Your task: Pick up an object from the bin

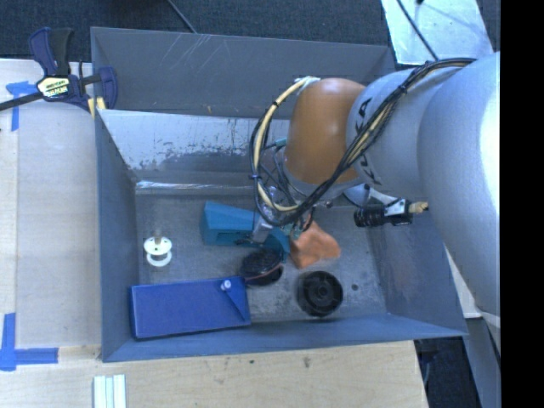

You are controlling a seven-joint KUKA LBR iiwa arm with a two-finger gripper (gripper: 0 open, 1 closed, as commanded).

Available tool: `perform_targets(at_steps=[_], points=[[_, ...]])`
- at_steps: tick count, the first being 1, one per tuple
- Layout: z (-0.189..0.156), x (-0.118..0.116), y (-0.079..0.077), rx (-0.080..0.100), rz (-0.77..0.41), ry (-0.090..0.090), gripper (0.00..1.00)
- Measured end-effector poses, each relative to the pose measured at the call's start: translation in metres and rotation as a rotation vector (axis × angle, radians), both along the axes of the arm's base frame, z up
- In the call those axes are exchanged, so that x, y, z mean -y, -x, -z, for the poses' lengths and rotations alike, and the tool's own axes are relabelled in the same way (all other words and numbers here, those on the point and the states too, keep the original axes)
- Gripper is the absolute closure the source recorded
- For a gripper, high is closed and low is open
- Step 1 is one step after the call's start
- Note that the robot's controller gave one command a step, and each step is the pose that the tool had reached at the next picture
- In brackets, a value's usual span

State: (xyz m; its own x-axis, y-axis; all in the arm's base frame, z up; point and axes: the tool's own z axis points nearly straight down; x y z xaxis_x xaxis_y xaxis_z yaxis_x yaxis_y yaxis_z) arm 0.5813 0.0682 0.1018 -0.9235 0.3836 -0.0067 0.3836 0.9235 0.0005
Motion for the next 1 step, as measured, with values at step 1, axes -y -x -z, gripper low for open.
perform_targets(at_steps=[1], points=[[-0.0510, -0.0055, 0.0054, -0.016, -0.014, 0.000, 1.00]])
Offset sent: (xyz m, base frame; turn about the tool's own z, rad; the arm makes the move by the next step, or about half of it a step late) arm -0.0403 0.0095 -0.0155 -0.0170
